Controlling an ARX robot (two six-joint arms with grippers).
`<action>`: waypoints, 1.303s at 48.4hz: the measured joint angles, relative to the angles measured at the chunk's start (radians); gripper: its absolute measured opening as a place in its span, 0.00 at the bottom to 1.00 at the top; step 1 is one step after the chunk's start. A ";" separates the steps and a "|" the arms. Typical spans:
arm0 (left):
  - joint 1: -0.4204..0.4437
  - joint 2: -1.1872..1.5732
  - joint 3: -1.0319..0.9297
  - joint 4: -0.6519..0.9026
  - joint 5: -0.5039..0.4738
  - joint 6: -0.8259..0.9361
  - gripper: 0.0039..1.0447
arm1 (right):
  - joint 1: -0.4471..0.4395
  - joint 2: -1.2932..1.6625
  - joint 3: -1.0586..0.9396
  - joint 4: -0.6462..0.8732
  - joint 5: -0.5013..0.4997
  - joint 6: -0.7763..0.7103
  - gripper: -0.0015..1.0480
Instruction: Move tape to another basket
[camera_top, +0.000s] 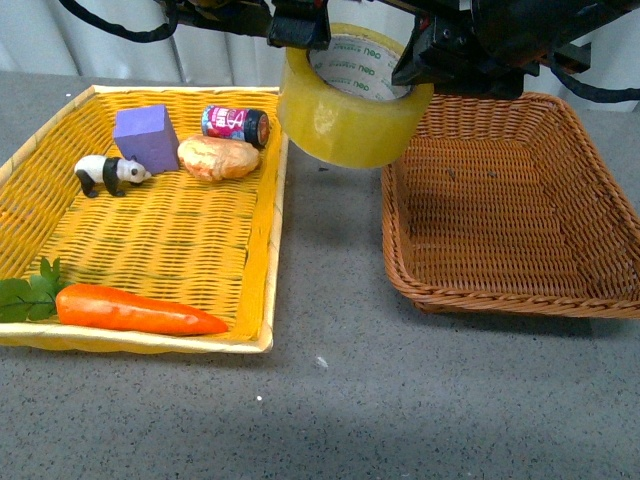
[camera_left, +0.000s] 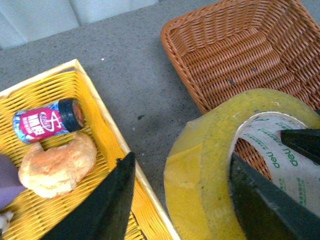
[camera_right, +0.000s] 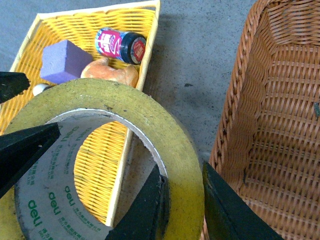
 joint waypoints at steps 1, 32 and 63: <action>0.000 -0.006 -0.007 0.010 -0.002 -0.011 0.56 | 0.000 0.000 0.000 0.000 0.001 0.008 0.16; 0.109 -0.130 -0.200 0.116 -0.190 -0.216 0.94 | -0.130 0.093 0.056 0.026 0.189 -0.055 0.15; 0.228 -0.224 -0.381 0.241 -0.339 -0.354 0.94 | -0.208 0.273 0.069 0.005 0.321 -0.215 0.38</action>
